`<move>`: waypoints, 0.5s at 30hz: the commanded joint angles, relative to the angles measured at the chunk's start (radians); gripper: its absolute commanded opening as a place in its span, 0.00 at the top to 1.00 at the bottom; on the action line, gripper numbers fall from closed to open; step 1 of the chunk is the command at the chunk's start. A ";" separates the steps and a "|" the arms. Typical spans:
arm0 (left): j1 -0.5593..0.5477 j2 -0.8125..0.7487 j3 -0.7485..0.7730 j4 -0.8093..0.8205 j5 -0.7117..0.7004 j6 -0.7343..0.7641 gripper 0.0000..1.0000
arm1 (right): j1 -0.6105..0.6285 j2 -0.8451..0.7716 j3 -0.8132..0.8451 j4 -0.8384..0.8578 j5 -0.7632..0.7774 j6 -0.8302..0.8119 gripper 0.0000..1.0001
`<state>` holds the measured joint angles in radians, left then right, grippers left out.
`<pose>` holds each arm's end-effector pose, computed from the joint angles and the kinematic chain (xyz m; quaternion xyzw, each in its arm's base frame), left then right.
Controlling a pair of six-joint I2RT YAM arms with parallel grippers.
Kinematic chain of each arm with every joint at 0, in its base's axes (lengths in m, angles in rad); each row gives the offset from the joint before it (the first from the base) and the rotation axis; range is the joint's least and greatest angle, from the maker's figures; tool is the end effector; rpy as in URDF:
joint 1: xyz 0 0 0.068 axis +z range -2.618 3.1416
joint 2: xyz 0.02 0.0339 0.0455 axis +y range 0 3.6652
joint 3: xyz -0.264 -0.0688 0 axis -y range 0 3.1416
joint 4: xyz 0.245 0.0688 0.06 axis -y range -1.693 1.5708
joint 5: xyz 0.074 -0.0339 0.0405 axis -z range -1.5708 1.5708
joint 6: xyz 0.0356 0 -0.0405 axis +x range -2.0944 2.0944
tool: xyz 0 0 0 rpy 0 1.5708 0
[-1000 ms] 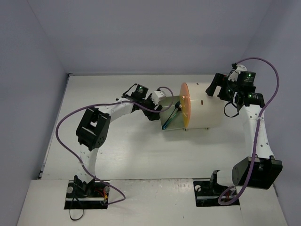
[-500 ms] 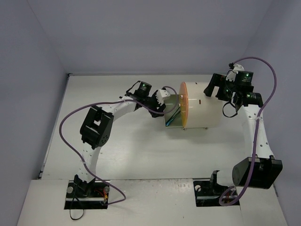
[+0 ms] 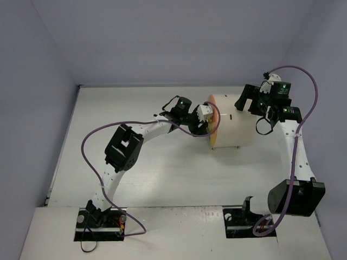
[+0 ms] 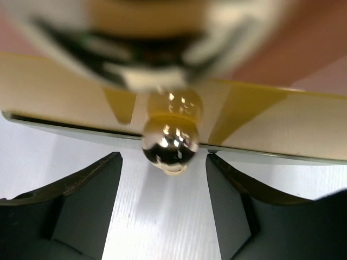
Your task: Sort the eating utensils into containers
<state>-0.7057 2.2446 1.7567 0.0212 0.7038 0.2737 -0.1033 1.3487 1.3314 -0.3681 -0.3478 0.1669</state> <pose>0.3805 -0.3545 0.2124 0.5355 0.6203 -0.3922 0.4180 0.3070 -0.0196 0.3864 0.0143 0.8225 0.1609 0.5453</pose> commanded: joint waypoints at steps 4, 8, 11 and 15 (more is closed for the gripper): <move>-0.014 -0.017 0.088 0.176 -0.033 -0.083 0.40 | 0.027 -0.027 -0.023 0.052 -0.066 0.043 0.02; -0.012 -0.045 0.059 0.238 -0.045 -0.108 0.40 | 0.028 -0.042 -0.018 0.051 -0.044 0.042 0.02; -0.004 -0.092 0.024 0.238 -0.059 -0.110 0.40 | 0.032 -0.058 -0.001 0.050 -0.006 0.037 0.02; 0.021 -0.200 -0.082 0.238 -0.087 -0.111 0.40 | 0.033 -0.100 0.020 0.044 0.079 0.031 0.01</move>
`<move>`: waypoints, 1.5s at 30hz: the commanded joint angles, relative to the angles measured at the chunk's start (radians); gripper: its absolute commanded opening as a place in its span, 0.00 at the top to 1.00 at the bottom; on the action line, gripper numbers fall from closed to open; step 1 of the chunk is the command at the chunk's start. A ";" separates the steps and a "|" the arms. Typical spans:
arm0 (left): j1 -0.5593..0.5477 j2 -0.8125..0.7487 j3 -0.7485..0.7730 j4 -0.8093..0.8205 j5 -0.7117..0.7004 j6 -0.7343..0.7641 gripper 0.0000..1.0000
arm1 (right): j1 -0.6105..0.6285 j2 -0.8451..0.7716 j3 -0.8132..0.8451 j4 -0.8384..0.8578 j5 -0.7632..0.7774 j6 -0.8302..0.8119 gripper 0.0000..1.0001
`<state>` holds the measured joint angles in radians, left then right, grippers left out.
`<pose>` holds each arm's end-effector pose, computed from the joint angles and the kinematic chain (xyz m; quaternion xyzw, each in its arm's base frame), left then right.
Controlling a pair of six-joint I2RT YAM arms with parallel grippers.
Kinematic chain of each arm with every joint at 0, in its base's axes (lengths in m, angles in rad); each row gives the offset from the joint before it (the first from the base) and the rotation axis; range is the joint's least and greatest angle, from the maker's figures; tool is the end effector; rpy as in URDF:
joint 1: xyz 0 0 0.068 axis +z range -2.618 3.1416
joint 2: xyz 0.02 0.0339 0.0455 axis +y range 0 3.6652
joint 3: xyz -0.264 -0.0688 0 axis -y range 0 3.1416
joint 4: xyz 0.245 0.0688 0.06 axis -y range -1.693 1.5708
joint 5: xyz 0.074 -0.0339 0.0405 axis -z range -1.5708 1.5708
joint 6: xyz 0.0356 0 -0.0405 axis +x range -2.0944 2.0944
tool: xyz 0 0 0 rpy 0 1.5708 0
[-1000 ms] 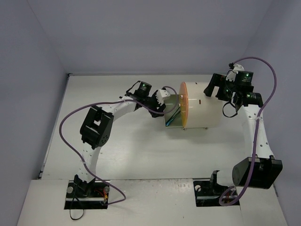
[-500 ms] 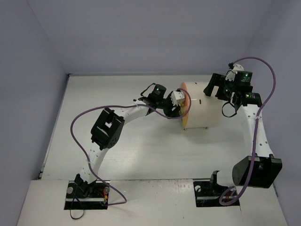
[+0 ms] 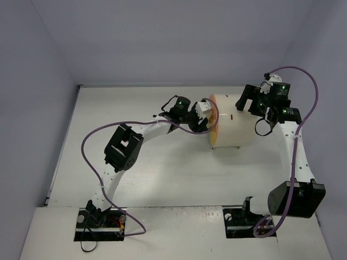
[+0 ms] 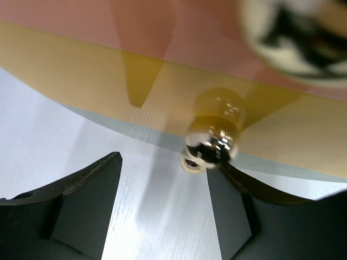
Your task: Sort the eating utensils into containers
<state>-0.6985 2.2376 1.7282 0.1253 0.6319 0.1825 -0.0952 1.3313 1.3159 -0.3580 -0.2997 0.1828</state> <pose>0.3860 -0.3516 0.2154 0.4932 0.6387 -0.3847 0.4481 0.3035 -0.0184 0.3868 0.0298 0.8206 0.1476 0.5513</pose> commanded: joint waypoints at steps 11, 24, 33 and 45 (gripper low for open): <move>0.178 -0.767 -0.449 0.108 -0.293 -0.169 0.39 | 0.047 -0.280 0.112 0.017 0.336 -0.044 0.00; 0.247 -1.458 -0.477 -0.693 -1.148 -0.295 0.03 | 0.137 -0.631 -0.039 0.019 0.564 -0.140 0.00; 0.246 -1.713 -0.600 -0.813 -1.270 -0.286 0.03 | 0.135 -0.787 -0.141 0.016 0.521 -0.089 0.00; 0.246 -1.731 -0.557 -0.893 -1.344 -0.294 0.02 | 0.137 -0.836 -0.168 -0.010 0.485 -0.045 0.00</move>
<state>-0.4522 0.4824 1.1222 -0.7598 -0.6564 -0.0933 0.0345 0.4660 1.1476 -0.4223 0.2181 0.1118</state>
